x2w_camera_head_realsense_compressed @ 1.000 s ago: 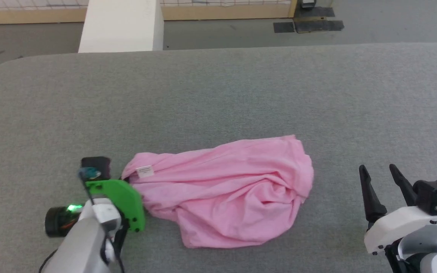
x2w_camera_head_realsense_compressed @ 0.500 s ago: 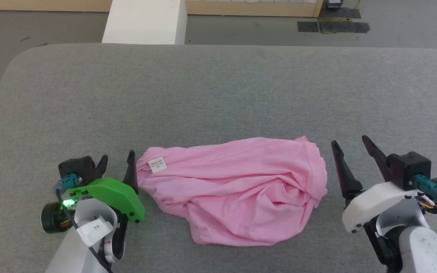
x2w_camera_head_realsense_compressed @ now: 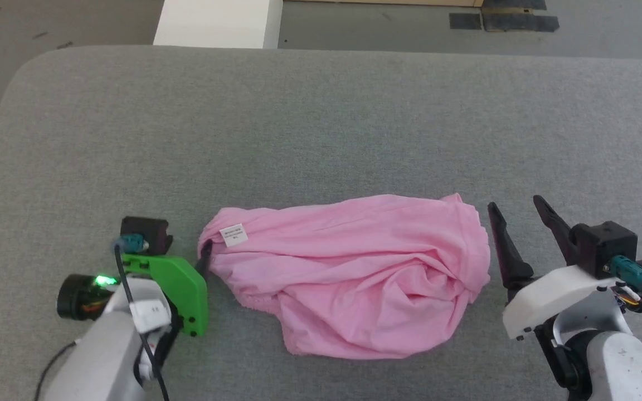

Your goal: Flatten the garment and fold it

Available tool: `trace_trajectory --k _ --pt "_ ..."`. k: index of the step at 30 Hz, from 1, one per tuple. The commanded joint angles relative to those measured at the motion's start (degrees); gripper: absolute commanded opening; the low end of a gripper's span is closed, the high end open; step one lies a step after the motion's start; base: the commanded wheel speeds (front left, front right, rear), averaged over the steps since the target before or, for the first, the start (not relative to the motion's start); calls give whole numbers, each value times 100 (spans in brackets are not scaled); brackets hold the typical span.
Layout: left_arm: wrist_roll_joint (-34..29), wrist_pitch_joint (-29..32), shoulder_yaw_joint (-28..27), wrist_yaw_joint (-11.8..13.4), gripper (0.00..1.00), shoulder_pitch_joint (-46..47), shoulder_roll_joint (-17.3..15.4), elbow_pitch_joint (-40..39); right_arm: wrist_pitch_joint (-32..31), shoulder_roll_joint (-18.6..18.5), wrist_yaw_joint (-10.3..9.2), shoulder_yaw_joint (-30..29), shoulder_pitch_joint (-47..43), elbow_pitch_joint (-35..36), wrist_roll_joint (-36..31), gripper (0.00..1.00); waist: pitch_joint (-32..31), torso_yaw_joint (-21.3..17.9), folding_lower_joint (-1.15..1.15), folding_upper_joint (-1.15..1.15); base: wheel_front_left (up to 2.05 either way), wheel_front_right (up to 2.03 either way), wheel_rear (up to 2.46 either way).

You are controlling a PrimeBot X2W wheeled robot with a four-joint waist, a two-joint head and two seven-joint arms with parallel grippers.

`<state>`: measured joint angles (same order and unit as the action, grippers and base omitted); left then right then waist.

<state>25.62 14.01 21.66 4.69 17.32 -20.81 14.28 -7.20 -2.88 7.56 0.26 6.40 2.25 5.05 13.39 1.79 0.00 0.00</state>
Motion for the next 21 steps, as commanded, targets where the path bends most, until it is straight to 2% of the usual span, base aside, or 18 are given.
trace_trajectory --k 1,5,7,10,15,18,21 --pt "-73 128 3 30 100 168 -78 45 10 1 -8 32 23 41 19 100 80 -65 0 0 0 0 0" --pt "-67 529 49 83 100 356 -115 180 -57 1 -8 117 117 50 -84 100 214 -134 0 0 0 0 0" --pt "-60 839 117 104 0 405 -129 280 -159 1 -8 169 219 36 -223 100 286 -153 0 0 0 0 0" --pt "-31 1101 160 126 0 454 -141 307 -438 -47 -8 275 457 -55 -402 100 379 -156 0 0 0 0 0" --pt "10 984 80 244 0 481 -93 218 -1320 -253 -8 489 1060 -423 -429 100 521 -56 0 0 0 0 0" --pt "46 922 105 226 0 497 -22 170 -2034 -320 -8 594 1475 -737 -382 100 597 48 0 0 0 0 0" --pt "68 879 158 176 0 563 56 159 -2457 -433 -8 753 1878 -1018 -342 100 674 165 0 0 0 0 0"
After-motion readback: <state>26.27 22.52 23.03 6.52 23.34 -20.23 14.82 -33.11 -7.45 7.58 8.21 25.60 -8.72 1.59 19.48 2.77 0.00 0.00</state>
